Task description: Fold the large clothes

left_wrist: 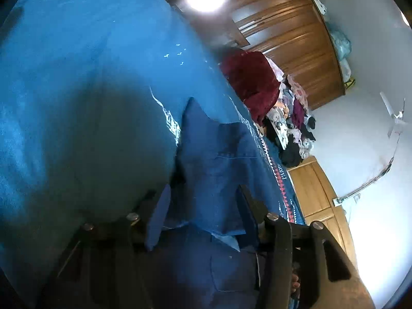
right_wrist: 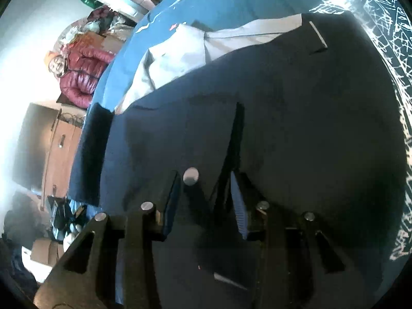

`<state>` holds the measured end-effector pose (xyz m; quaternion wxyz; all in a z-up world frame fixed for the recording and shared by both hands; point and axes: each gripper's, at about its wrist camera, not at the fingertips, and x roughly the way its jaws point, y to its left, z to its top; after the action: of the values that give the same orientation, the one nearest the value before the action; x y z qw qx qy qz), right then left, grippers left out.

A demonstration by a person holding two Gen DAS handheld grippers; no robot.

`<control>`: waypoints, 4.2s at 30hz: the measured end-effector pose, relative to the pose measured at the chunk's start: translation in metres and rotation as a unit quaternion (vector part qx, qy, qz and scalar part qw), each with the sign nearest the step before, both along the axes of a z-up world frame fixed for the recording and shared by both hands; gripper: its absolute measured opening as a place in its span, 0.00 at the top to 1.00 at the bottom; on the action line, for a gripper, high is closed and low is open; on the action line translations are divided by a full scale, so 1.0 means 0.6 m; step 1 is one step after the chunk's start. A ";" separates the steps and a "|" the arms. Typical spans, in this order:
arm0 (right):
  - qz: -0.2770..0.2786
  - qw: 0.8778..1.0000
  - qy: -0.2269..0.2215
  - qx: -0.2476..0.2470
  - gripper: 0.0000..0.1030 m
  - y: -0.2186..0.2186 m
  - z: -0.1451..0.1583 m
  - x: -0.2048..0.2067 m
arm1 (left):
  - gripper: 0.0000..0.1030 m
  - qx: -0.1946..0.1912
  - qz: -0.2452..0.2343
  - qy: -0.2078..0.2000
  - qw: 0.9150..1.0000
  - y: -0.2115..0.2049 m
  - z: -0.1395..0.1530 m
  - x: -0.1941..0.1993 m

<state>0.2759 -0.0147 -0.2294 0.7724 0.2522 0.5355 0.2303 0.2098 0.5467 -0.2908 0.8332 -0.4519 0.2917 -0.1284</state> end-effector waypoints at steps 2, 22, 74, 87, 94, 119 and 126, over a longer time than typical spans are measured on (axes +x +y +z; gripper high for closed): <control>-0.001 1.000 -0.001 0.011 0.99 0.001 0.001 0.006 | 0.47 0.011 0.000 0.000 1.000 -0.008 -0.002 -0.002; -0.054 0.996 -0.052 -0.047 0.95 -0.170 0.016 -0.055 | 0.46 0.216 -0.027 0.036 0.975 -0.132 0.093 0.003; 0.004 0.993 -0.075 -0.094 0.69 -0.127 0.018 -0.090 | 0.48 0.353 -0.105 0.120 0.922 -0.137 0.050 0.047; -0.064 0.994 0.085 0.034 0.56 -0.273 -0.019 -0.498 | 0.37 0.186 -0.198 0.123 0.954 -0.068 0.072 -0.241; -0.054 0.989 0.103 0.088 0.59 -0.274 -0.039 -0.519 | 0.36 0.131 -0.229 0.126 0.956 -0.077 0.056 -0.296; 0.025 0.990 0.108 0.091 0.60 -0.198 -0.060 -0.523 | 0.48 0.156 -0.315 0.109 0.930 -0.108 0.058 -0.355; 0.026 0.992 0.100 0.072 0.60 -0.192 -0.060 -0.530 | 0.62 0.170 -0.307 0.120 0.929 -0.109 0.036 -0.353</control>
<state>-0.0421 -0.1298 -0.2653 0.6887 0.3149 0.5982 0.2621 -0.0017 0.4815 -0.2693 0.7762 -0.2041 0.5313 -0.2712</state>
